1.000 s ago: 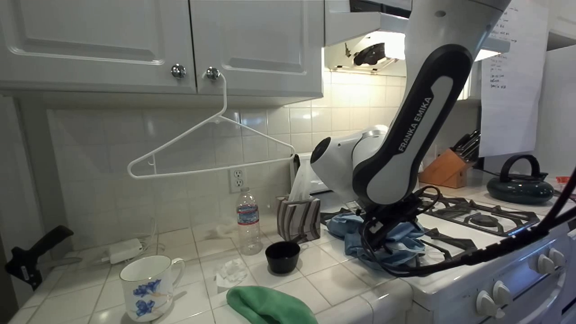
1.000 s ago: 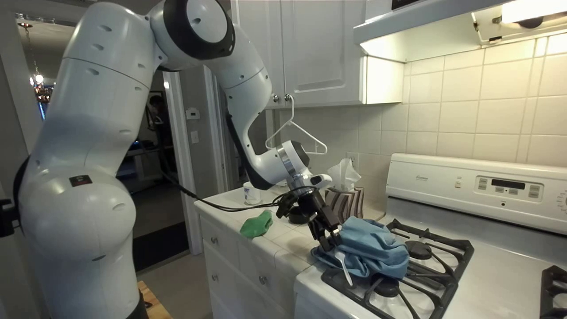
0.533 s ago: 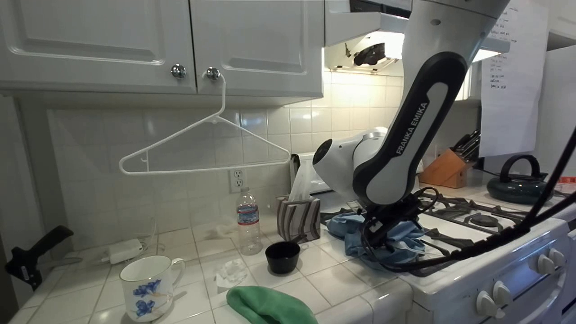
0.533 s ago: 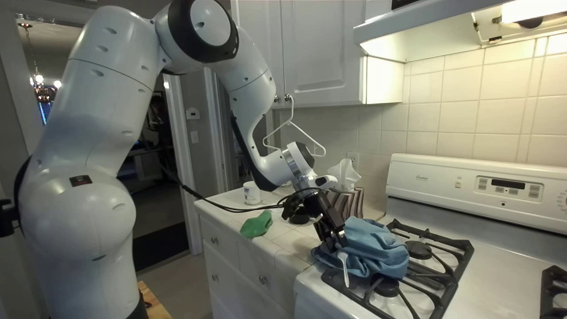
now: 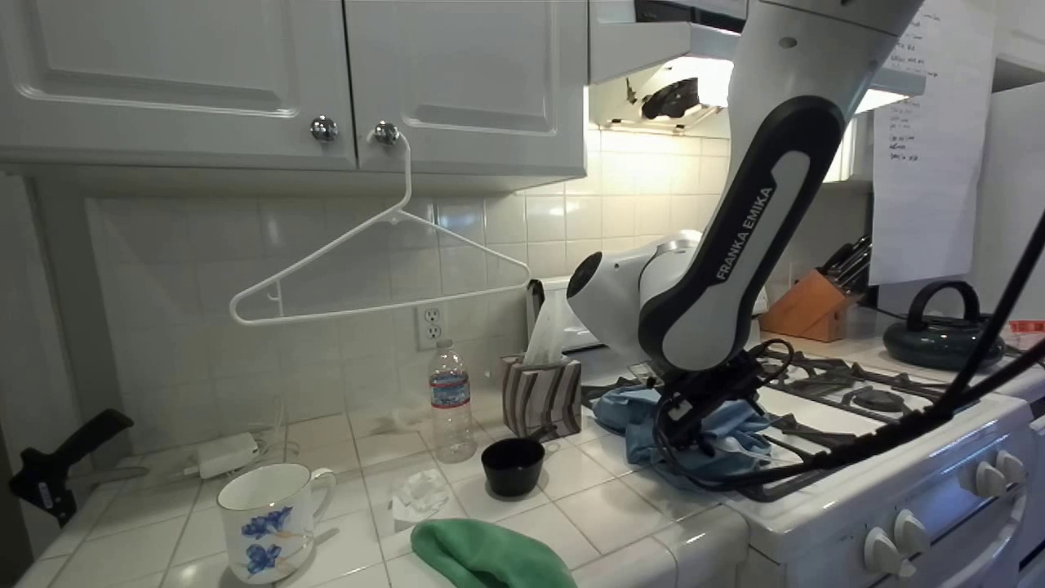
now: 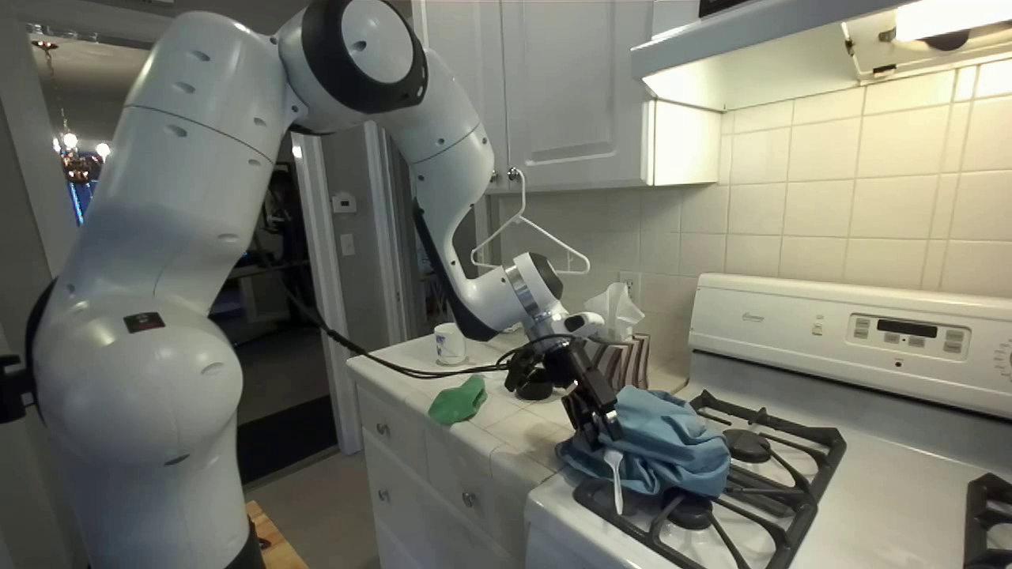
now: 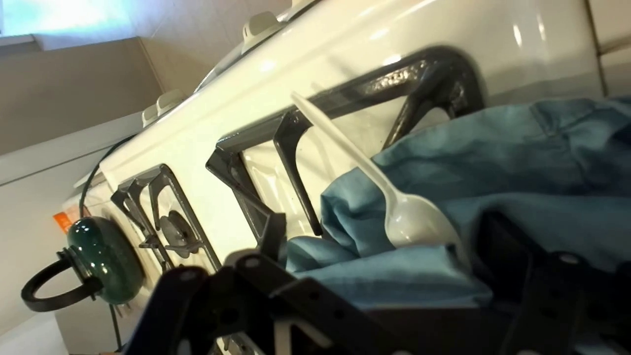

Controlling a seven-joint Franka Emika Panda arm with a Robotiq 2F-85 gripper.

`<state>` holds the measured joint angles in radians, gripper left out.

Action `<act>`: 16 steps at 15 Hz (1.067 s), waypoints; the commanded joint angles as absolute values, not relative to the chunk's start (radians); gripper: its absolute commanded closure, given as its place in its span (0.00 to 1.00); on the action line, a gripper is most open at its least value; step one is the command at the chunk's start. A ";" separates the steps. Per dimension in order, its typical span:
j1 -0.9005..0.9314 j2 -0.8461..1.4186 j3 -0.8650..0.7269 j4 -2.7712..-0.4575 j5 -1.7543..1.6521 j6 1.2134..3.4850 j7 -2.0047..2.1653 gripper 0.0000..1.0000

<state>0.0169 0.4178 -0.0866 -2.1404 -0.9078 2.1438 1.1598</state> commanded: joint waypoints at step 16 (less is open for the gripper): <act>0.005 0.338 -0.064 -2.176 -0.813 2.066 0.952 0.00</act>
<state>0.0154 0.3496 -0.0773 -2.1566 -0.8695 2.0809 1.0405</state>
